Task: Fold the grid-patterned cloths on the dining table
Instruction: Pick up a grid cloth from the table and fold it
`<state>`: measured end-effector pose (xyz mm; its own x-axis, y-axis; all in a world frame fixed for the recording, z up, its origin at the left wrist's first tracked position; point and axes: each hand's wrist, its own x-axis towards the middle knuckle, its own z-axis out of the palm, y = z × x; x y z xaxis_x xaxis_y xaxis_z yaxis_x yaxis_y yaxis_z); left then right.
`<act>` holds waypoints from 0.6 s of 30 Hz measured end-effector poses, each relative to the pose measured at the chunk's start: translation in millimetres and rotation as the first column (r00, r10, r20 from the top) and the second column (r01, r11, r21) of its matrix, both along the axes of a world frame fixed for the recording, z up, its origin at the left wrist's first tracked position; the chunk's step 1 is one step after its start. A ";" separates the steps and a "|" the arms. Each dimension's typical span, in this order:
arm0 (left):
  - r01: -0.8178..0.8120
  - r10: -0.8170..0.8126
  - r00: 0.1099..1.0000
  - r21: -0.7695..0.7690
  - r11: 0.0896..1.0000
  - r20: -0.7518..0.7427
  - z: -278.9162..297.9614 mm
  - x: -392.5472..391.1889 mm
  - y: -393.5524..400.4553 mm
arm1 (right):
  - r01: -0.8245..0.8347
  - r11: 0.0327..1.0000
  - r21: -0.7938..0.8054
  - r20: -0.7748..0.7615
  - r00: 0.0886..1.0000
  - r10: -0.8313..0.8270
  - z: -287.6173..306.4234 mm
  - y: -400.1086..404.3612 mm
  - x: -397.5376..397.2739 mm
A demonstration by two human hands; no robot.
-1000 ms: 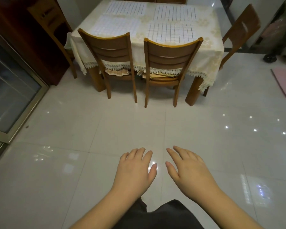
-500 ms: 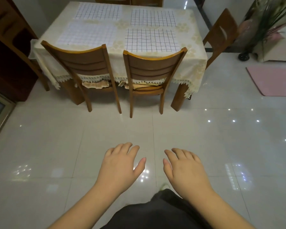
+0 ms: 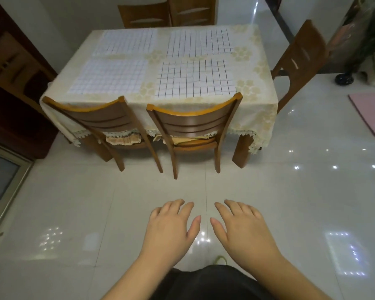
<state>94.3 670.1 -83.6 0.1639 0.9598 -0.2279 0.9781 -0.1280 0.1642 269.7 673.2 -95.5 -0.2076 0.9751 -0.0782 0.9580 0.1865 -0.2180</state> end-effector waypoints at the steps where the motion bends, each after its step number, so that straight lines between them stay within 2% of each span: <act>1: -0.010 0.010 1.000 0.010 1.000 0.009 2.6 1.9 11.3 | -0.003 1.000 0.016 -0.011 1.000 0.003 -1.3 9.7 2.1; 8: -0.034 0.035 0.999 0.028 0.999 -0.029 0.8 -6.8 84.4 | -0.047 0.998 0.037 -0.002 0.999 0.047 -3.4 87.7 -2.6; 18: -0.065 0.060 0.997 0.126 0.990 0.041 -12.7 -75.9 217.8 | -0.065 0.998 0.002 0.063 0.996 0.065 6.1 217.2 -65.7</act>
